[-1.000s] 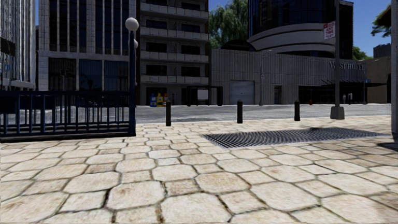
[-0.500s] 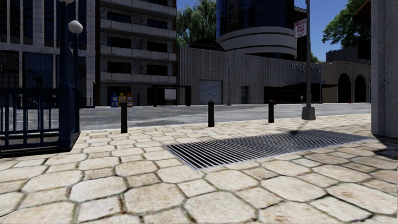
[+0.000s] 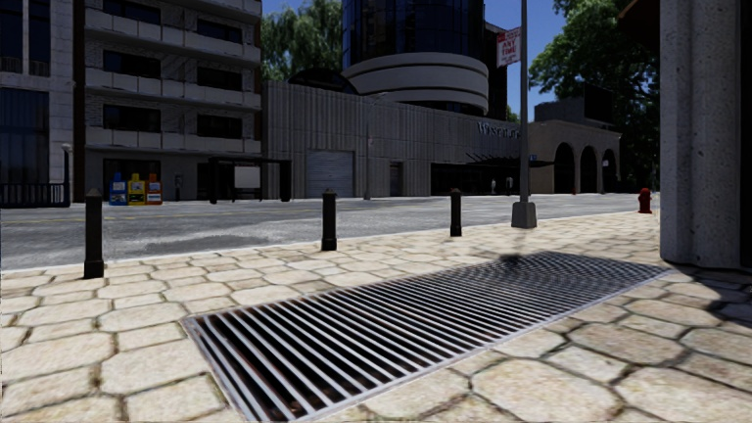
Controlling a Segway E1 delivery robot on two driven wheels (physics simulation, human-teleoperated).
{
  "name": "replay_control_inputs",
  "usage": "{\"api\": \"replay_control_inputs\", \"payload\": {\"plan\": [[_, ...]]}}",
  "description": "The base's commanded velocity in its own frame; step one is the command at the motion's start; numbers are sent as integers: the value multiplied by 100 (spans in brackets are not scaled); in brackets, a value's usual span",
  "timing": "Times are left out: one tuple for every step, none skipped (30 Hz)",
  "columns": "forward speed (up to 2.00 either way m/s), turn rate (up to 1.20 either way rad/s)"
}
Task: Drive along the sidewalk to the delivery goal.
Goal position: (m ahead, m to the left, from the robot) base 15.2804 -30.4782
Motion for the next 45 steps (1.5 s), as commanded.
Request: {"api": "replay_control_inputs", "payload": {"plan": [[200,-46],[200,-46],[200,-46],[200,-46],[200,-46],[200,-46],[200,-46],[200,-46],[200,-46],[200,-46],[200,-46],[200,-46],[200,-46],[200,-46],[200,-46],[200,-45],[200,-43],[200,-43],[200,-43],[200,-43],[200,-43],[200,-43],[200,-43],[200,-43],[200,-43],[200,-43],[200,-43],[200,-42],[200,-42],[200,-42],[200,-42],[200,-42],[200,-42],[200,-42],[200,-42],[200,-42],[200,-42],[200,-42],[200,-42],[200,-42],[200,-42],[200,-42],[200,-42],[200,-42],[200,-42]]}}
